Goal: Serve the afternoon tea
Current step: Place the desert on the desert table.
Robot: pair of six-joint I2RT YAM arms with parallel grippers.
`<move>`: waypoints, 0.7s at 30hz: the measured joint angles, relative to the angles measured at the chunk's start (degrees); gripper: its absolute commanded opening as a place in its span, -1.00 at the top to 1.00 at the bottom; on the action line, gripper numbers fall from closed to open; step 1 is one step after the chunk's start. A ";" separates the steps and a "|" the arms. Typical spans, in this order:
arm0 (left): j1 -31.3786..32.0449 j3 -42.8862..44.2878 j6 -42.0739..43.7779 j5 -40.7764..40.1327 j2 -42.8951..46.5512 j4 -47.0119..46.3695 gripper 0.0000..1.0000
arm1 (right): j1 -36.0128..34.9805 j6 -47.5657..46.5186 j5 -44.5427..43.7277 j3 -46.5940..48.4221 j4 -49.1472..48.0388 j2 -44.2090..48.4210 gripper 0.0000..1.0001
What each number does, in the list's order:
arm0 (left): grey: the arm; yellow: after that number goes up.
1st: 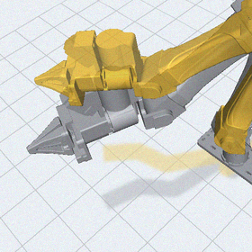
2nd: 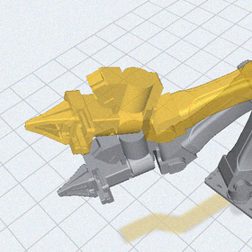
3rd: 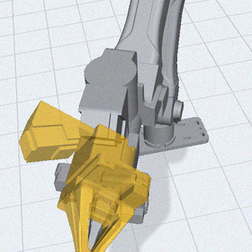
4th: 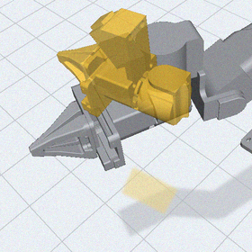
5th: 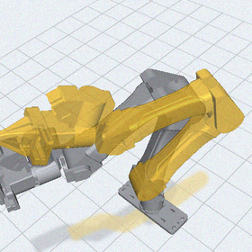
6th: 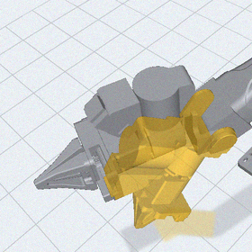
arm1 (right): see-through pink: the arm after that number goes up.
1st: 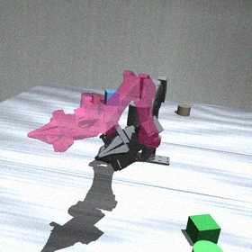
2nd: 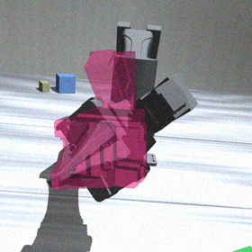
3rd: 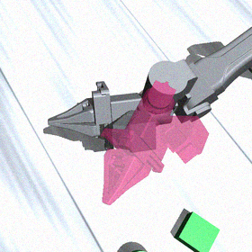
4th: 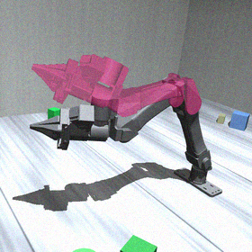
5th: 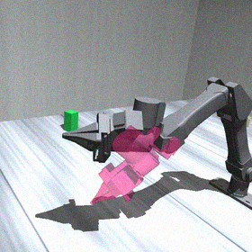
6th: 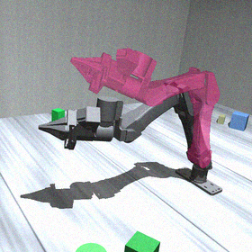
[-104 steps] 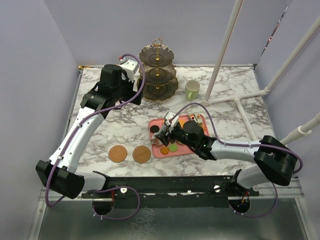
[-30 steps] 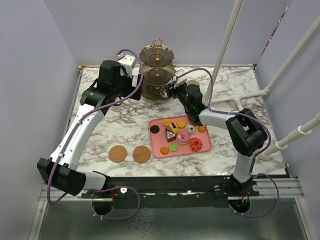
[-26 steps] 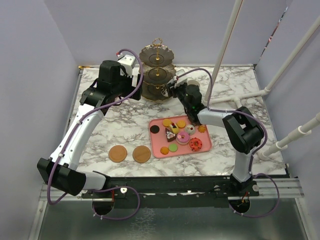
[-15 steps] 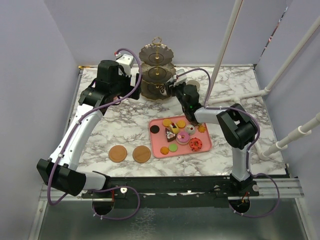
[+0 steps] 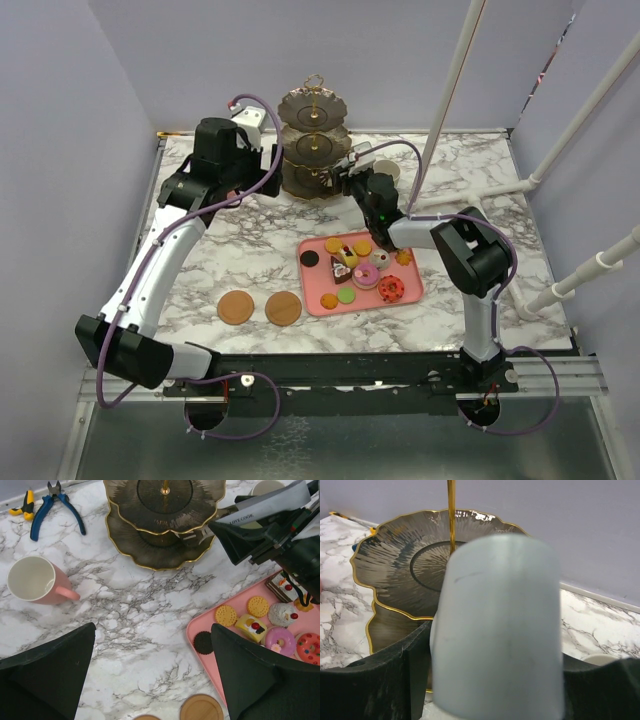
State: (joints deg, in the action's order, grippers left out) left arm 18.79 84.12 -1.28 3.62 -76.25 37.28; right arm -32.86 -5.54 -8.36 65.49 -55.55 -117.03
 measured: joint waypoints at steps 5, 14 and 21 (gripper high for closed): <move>-0.35 3.06 -0.70 0.98 -2.99 -0.68 -0.98 | 0.00 0.02 0.02 -1.25 -0.22 0.22 -0.21; -0.42 8.17 -0.87 1.53 -7.91 -2.32 -0.98 | -0.02 0.17 0.13 -4.22 -0.92 3.32 -0.08; -0.63 17.73 -1.27 4.74 -16.55 -6.34 -0.99 | 0.00 1.51 2.25 -9.29 0.39 12.94 -0.04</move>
State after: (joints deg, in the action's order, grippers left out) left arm 18.15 101.84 -2.55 8.36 -92.79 30.94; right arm -32.86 -4.03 -6.11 56.21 -55.16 -104.09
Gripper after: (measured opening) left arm 0.990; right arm 0.568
